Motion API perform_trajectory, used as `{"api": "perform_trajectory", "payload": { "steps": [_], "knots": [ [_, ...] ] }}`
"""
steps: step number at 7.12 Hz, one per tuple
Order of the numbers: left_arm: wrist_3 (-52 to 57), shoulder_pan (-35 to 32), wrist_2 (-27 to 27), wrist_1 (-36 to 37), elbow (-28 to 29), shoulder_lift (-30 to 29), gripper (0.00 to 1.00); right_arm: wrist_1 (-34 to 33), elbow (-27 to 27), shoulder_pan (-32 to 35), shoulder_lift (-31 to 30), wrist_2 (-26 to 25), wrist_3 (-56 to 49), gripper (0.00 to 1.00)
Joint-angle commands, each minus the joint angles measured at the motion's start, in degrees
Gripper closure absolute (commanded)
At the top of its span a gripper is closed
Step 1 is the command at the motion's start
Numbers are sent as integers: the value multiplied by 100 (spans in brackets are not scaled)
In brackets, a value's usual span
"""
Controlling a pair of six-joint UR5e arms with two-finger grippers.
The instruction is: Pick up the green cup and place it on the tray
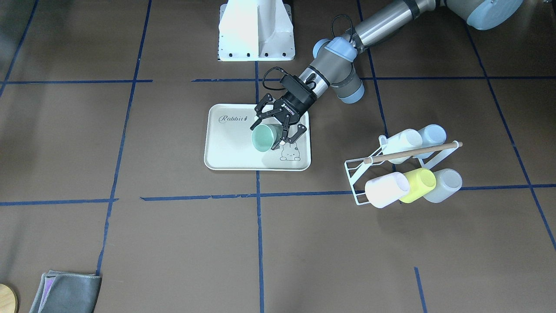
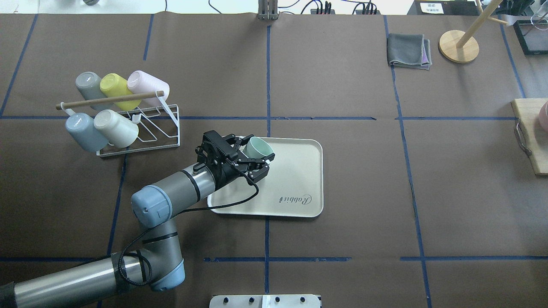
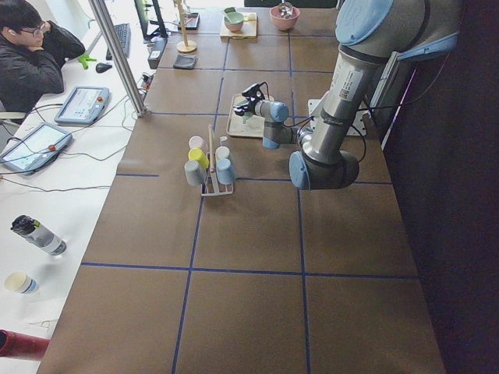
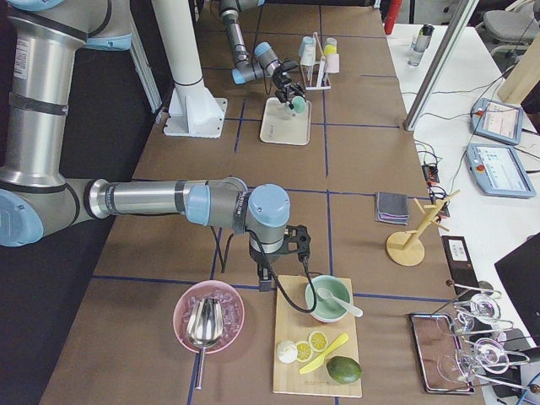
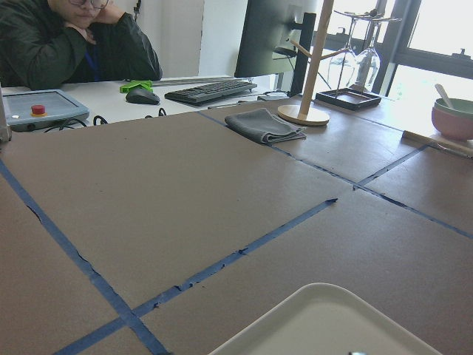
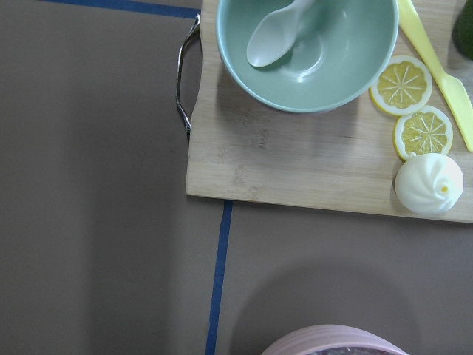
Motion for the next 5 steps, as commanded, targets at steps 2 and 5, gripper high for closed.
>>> {"api": "perform_trajectory", "payload": {
  "steps": [2,5],
  "knots": [
    [0,-3,4,0,-6,0,16,0,0,0,0,0,0,0],
    [0,-3,4,0,-6,0,13,0,-9,0,0,0,0,0]
  ]
}}
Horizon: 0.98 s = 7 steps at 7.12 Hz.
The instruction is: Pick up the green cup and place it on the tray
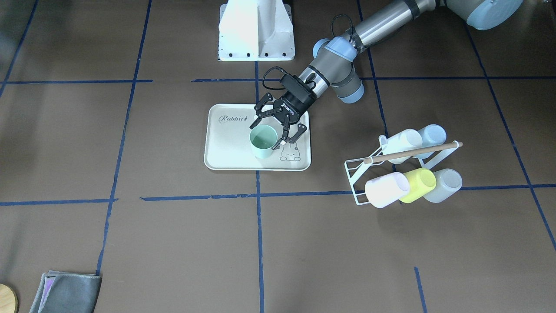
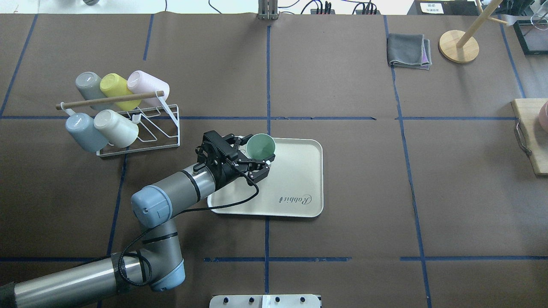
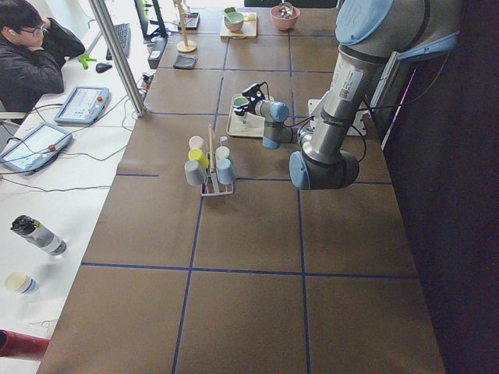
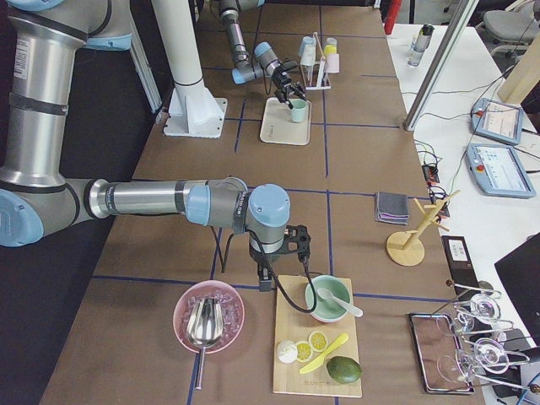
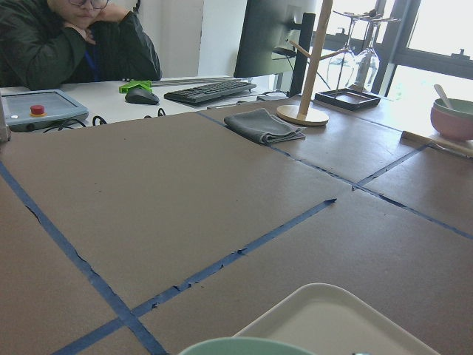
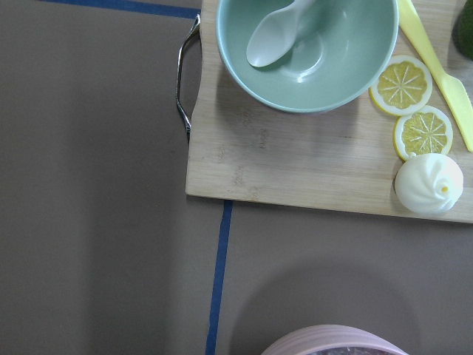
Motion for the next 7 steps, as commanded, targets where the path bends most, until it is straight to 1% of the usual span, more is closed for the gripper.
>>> {"api": "perform_trajectory", "payload": {
  "steps": [1,3,4,5,6,7],
  "knots": [
    [0,6,0,0,0,0,13,0,-6,0,0,0,0,0],
    [-9,6,0,-9,0,0,7,0,-6,0,0,0,0,0],
    [-9,6,0,-9,-9,-17,2,0,-23,0,0,0,0,0],
    [0,-2,0,-9,-148,-18,1,0,-15,0,9,0,0,0],
    [0,-46,-9,35,-445,-18,0,0,-15,0,18,0,0,0],
    [43,-247,-157,79,-622,17,0,0,-15,0,26,0,9,0]
  ]
}}
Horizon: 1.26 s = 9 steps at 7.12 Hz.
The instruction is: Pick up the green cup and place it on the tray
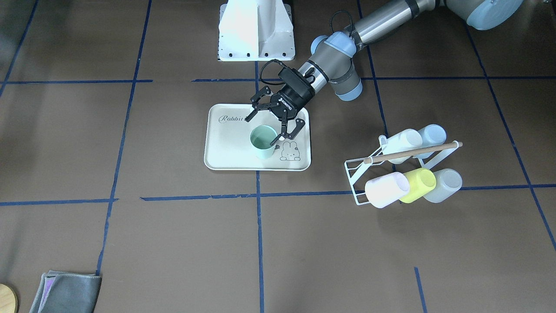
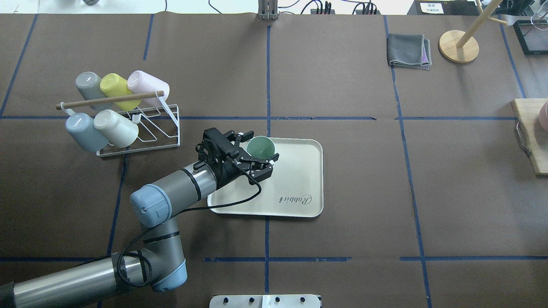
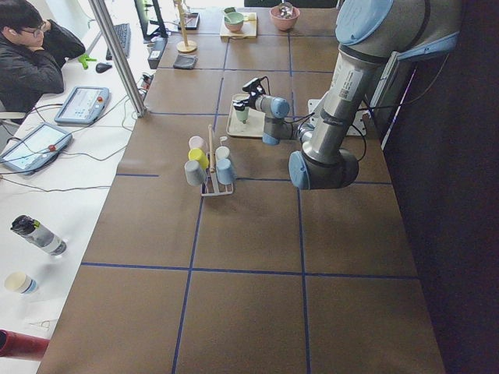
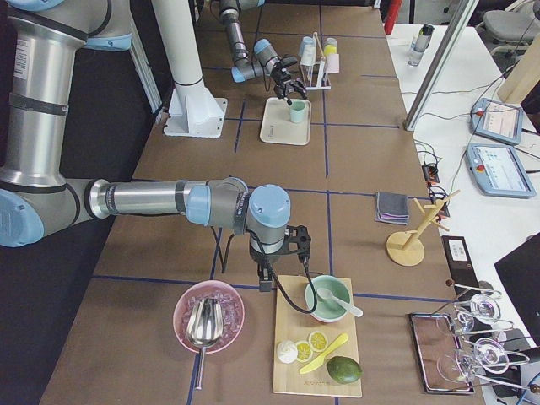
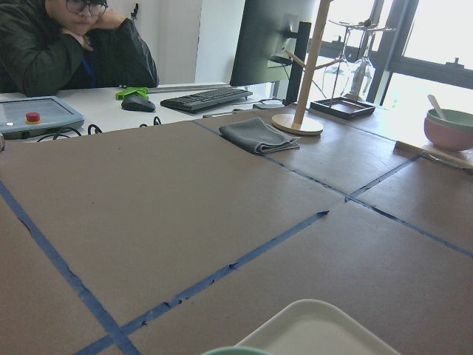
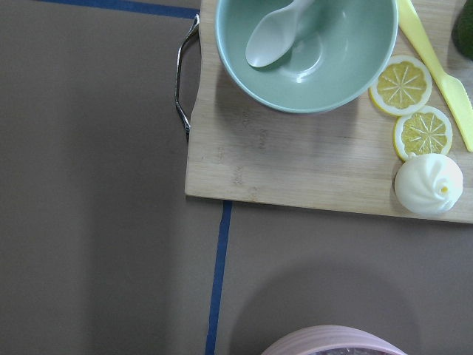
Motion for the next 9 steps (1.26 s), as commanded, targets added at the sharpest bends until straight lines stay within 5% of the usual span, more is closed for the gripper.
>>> {"api": "perform_trajectory", "payload": {
  "steps": [1,4,7,9],
  "knots": [
    [34,-532,-681,152,-469,87,0,0,1,0,10,0,-2,0],
    [43,-1446,-2061,2289,-2076,649,0,9,1,-9,28,0,7,0],
    [330,-2204,-2795,4346,-2764,773,0,9,10,-9,46,-18,-11,0],
    [1478,-3062,-3573,5675,-2994,773,0,87,18,-9,37,-18,-20,0]
  ]
}}
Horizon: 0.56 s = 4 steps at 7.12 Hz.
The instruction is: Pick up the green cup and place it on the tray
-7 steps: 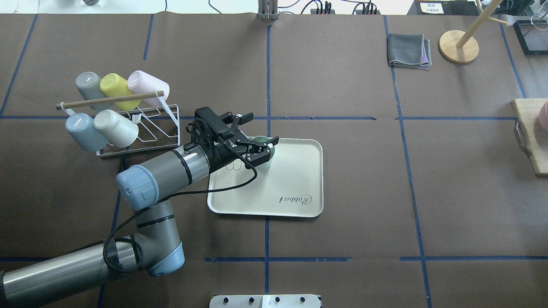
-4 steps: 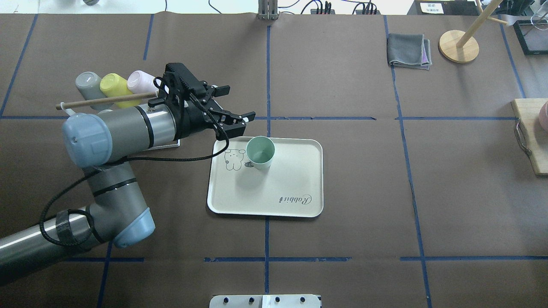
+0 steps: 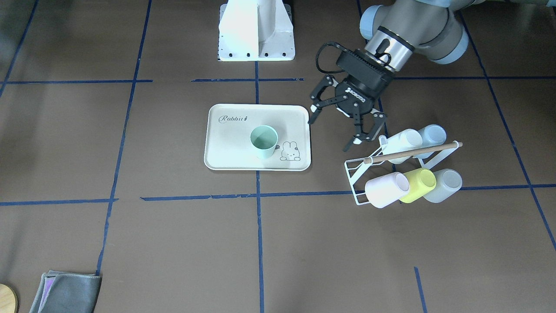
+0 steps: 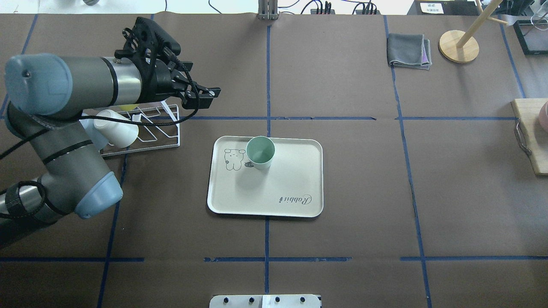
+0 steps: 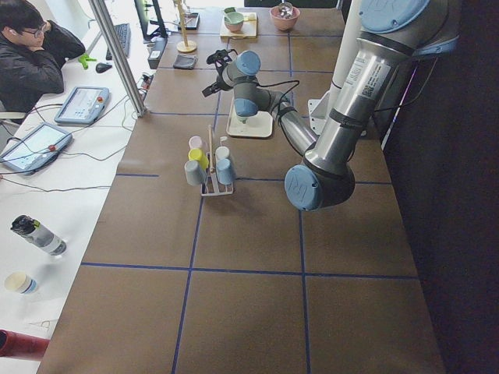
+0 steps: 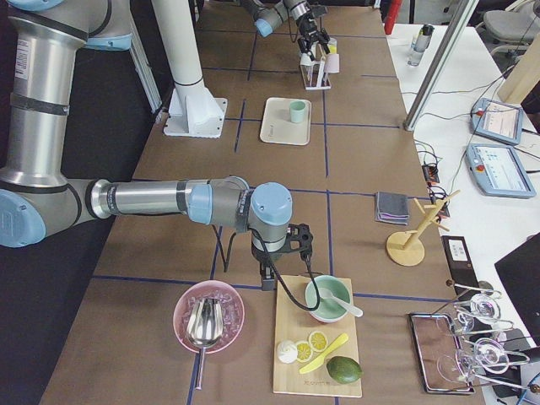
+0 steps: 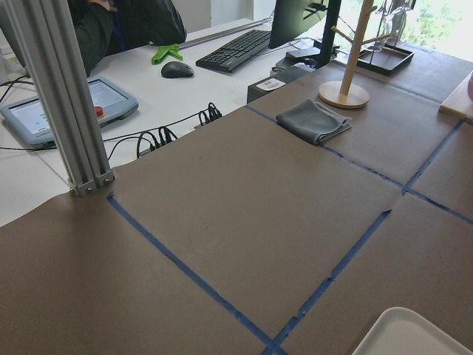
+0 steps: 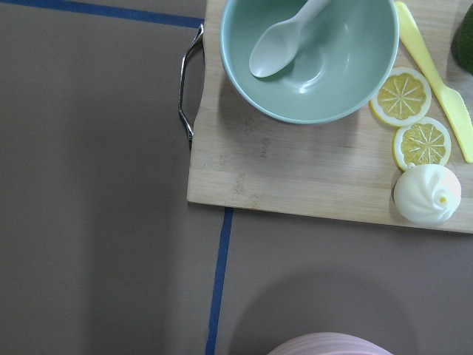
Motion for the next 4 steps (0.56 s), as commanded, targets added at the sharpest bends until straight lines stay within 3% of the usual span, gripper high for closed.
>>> {"api": "perform_trajectory", "payload": {
  "steps": [1,4],
  "knots": [
    [1413,-1000,-827,1320,-137,83,0,43,4,6,-2,0,-3,0],
    [3157,-1924,-866,2700,-85,356,0,52,-4,-3,-2,0,-3,0]
  ]
}}
